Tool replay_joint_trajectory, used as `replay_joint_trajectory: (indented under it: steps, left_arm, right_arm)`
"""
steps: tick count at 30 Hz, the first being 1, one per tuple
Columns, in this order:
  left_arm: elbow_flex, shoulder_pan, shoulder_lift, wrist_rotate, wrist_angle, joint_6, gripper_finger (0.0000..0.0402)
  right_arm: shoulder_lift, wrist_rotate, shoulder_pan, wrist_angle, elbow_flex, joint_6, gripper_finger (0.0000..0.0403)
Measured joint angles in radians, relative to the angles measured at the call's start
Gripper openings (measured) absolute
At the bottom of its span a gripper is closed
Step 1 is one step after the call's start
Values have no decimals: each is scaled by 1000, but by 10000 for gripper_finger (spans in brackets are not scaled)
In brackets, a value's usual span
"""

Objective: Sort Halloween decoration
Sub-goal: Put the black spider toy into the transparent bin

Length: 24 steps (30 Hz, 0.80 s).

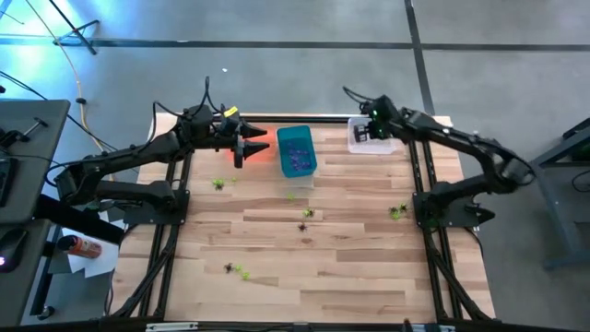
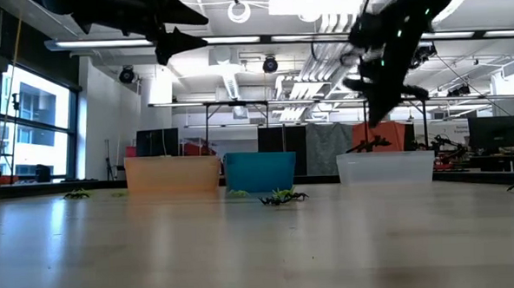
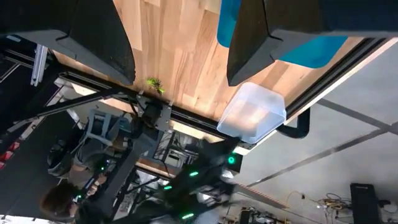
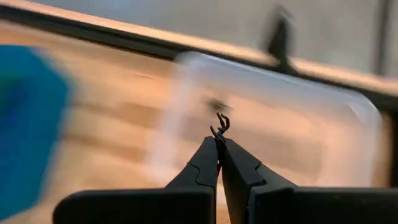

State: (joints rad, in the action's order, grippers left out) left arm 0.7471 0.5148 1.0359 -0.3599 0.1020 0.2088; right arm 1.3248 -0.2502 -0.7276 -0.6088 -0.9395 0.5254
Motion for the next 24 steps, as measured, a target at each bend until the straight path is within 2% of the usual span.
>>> replay_joint_trajectory:
  steps: [5, 12, 17, 24]
  left_arm:
    - [0, 0, 0, 0, 0, 51, 241]
    - [0, 0, 0, 7, 0, 52, 241]
    - [0, 0, 0, 10, 16, 53, 241]
    - [0, 0, 0, 10, 24, 72, 241]
  right_arm:
    - [162, 96, -127, -6, -11, 51, 0]
    - [332, 85, -144, 43, -10, 36, 0]
    - [398, 85, -144, 102, -10, 62, 0]
    - [426, 78, -143, 117, -12, 68, 0]
